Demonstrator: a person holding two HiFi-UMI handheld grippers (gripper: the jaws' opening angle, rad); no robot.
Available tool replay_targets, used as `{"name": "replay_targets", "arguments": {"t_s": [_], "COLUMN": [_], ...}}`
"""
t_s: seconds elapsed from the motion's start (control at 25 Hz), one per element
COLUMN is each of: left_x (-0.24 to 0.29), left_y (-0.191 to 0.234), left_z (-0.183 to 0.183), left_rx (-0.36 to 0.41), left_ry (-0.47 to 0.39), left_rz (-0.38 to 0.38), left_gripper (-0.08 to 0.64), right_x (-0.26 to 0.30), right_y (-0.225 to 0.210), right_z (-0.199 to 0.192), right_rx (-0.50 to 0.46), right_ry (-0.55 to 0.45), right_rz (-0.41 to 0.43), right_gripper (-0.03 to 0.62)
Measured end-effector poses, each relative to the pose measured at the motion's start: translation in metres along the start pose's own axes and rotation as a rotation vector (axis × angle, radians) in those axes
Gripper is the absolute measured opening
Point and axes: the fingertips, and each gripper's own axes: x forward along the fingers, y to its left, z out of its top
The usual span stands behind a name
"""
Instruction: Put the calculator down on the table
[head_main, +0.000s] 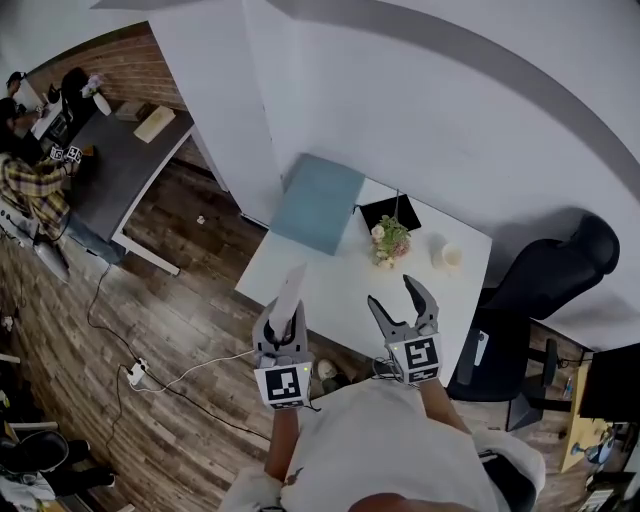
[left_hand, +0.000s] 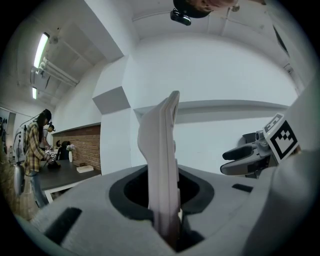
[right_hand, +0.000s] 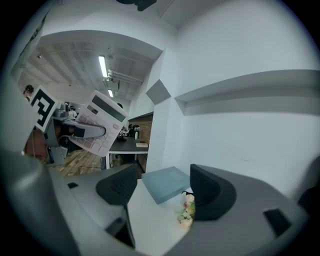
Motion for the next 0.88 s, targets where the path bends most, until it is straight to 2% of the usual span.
{"name": "replay_targets", "arguments": {"t_s": [0.28, 0.52, 0.88], "left_x": [0.024, 0.054, 0.094], "left_y": [-0.01, -0.034, -0.073], "left_z": [-0.003, -0.002, 0.005], "left_rx": [-0.013, 0.013, 0.059], "left_ry": [-0.004, 0.007, 0.034], "left_rz": [-0.06, -0.098, -0.135], "left_gripper": [0.092, 0.092, 0.092], "right_x": [0.006, 0.004, -0.001], "right_y": [-0.014, -0.053, -0.106], "right_z": [-0.003, -0.019, -0.028], "right_rx": [0.006, 0.03, 0.006], "right_ry": [0.003, 0.018, 0.005], "right_rz": [-0.044, -0.095, -0.154], "right_gripper": [0.331, 0.331, 0.333]}}
